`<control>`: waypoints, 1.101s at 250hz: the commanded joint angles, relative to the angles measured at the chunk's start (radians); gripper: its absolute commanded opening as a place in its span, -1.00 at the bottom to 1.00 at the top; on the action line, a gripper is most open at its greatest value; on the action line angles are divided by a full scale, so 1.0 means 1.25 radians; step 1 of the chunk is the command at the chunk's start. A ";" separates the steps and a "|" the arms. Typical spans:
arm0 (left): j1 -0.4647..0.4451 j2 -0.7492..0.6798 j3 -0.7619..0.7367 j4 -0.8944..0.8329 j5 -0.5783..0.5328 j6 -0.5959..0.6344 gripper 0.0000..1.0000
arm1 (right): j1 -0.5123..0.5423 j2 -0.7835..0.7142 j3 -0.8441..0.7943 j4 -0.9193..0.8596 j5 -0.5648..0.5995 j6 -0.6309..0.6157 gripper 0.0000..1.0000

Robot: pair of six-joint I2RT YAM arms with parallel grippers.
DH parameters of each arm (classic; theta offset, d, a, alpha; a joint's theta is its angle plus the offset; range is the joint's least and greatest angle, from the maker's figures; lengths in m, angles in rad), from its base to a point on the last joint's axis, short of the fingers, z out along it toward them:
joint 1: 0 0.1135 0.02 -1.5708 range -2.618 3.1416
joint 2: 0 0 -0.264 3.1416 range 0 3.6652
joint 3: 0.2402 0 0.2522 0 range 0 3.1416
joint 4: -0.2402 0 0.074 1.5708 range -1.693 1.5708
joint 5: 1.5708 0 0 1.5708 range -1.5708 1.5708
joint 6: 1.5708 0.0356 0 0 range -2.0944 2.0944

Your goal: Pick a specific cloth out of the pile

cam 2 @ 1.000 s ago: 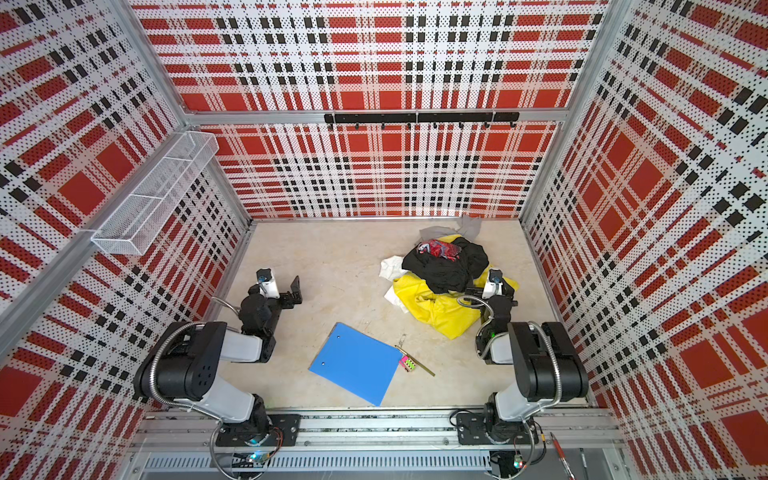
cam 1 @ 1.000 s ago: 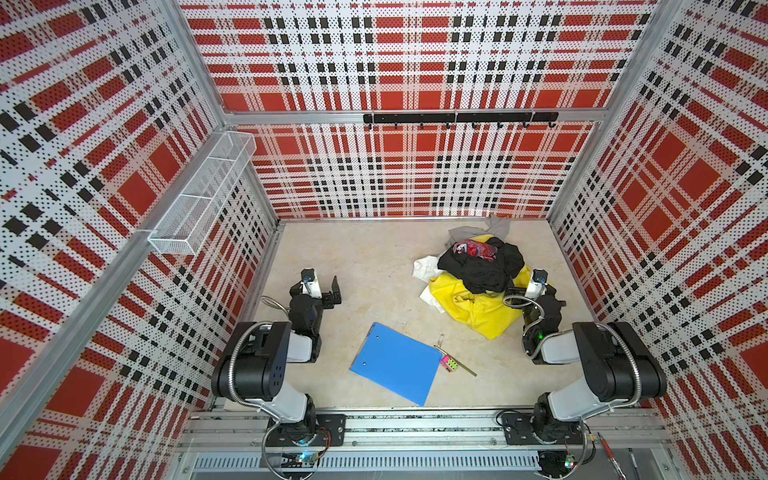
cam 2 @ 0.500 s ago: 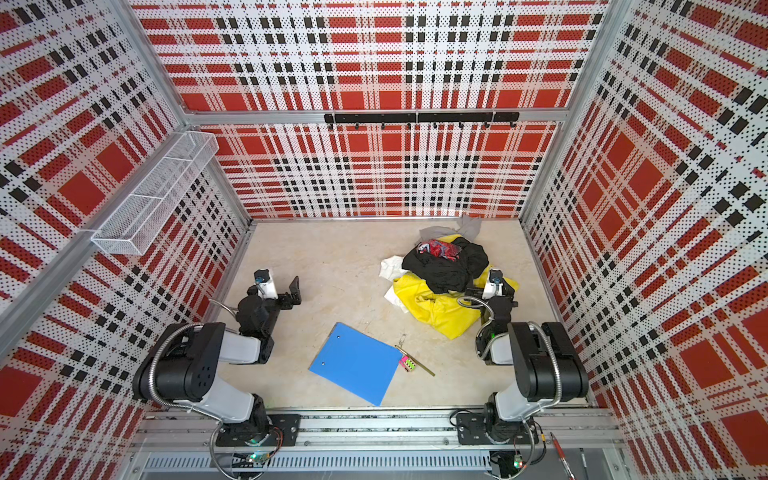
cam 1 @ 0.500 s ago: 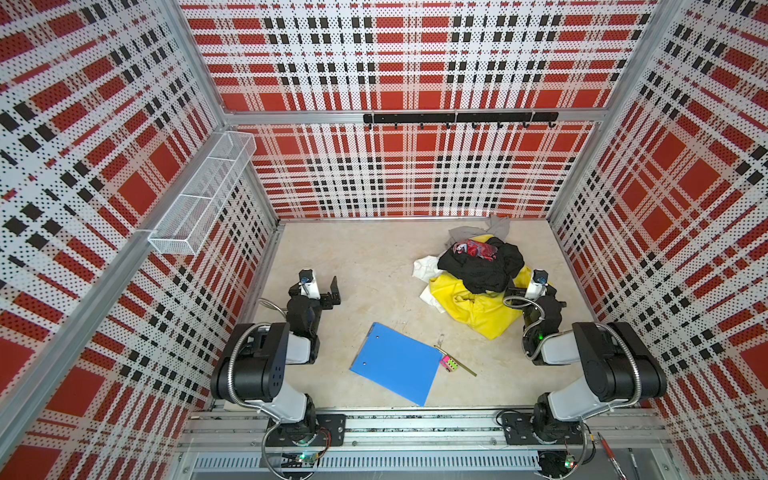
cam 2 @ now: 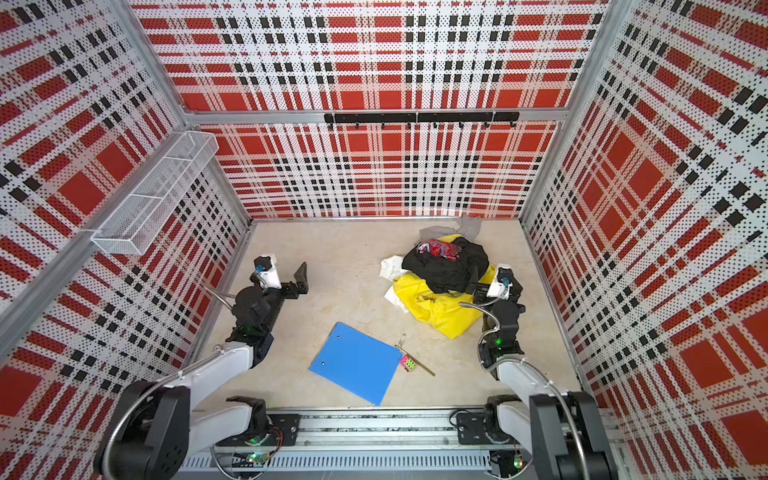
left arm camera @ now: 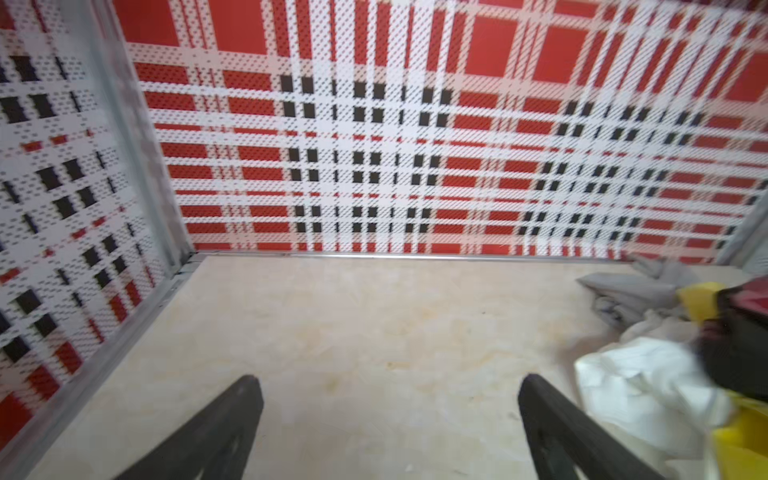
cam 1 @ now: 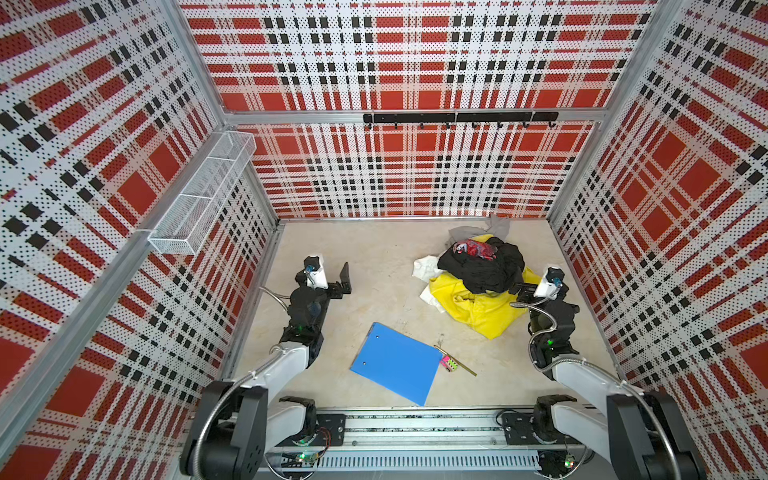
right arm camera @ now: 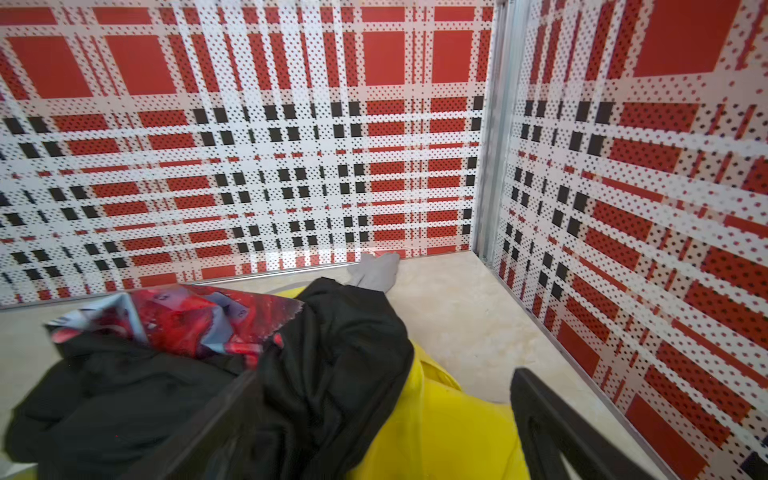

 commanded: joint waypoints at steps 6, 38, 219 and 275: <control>-0.039 -0.010 0.046 -0.156 0.052 -0.153 0.98 | 0.110 -0.068 0.077 -0.182 0.059 0.038 1.00; -0.086 0.054 0.097 -0.204 0.167 -0.185 0.99 | 0.236 -0.072 0.152 -0.317 0.110 0.084 1.00; -0.248 0.463 0.330 -0.148 0.361 -0.210 0.87 | 0.462 0.057 0.300 -0.678 0.090 0.233 0.98; -0.251 0.377 0.235 -0.089 0.306 -0.236 0.93 | 0.396 0.189 0.319 -0.755 0.101 0.264 1.00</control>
